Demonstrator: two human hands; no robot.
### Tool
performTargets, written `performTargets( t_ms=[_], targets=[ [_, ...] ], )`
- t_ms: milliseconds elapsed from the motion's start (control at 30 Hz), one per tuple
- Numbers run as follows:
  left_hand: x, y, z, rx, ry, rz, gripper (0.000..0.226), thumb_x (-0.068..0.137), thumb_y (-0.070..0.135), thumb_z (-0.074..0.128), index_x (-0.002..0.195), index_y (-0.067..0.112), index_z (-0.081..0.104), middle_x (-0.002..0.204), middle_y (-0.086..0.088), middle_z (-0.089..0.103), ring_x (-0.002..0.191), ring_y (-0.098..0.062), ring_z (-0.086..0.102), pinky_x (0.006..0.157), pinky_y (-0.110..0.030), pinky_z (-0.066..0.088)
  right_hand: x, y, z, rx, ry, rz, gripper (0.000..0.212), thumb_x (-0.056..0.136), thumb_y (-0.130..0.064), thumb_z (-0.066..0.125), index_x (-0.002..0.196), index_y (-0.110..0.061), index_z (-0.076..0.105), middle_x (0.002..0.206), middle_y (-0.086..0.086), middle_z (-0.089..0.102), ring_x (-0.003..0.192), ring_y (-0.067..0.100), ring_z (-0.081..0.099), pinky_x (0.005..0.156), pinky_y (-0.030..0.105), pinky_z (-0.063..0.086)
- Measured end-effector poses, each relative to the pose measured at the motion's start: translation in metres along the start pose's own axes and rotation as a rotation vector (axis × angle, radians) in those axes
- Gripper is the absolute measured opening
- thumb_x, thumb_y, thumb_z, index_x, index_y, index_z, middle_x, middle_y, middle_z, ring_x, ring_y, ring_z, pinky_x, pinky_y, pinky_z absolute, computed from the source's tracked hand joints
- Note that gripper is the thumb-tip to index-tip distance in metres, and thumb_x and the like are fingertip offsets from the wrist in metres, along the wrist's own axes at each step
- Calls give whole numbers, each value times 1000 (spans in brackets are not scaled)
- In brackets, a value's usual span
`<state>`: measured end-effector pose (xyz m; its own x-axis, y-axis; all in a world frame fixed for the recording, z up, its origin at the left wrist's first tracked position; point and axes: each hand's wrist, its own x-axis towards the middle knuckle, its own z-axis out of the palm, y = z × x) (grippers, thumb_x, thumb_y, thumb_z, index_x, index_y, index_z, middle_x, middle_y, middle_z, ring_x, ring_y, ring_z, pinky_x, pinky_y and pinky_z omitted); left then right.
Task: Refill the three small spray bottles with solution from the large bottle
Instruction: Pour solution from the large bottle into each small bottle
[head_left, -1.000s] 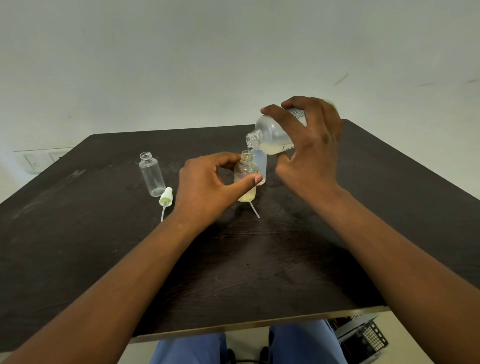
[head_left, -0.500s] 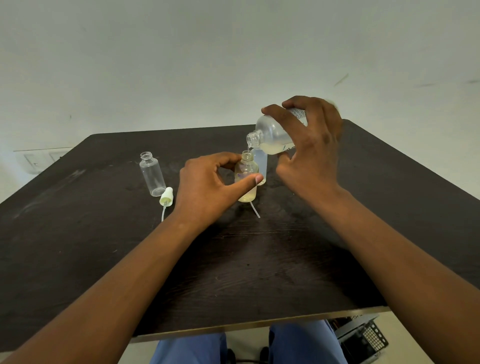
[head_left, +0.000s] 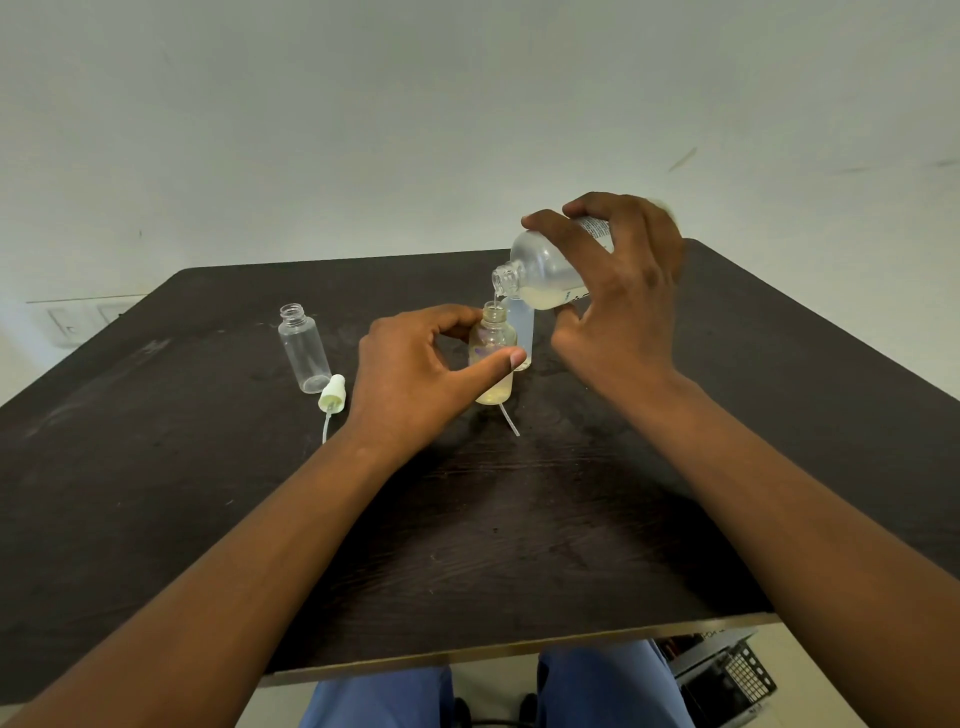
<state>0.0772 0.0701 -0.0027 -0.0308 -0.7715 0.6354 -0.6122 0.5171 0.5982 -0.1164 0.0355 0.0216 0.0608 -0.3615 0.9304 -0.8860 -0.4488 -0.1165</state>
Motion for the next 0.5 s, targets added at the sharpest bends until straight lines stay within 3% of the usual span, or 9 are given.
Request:
performTargets(
  t_ms=[500],
  targets=[
    [1, -1, 0, 0, -7, -6, 51, 77, 56, 85, 115, 24, 78, 91, 25, 67, 66, 19, 59, 68, -13, 44, 0, 1, 0, 0, -8, -6, 74, 60, -3, 61, 129, -27, 71, 128, 6, 63, 125, 25, 46, 107, 42, 36]
  ],
)
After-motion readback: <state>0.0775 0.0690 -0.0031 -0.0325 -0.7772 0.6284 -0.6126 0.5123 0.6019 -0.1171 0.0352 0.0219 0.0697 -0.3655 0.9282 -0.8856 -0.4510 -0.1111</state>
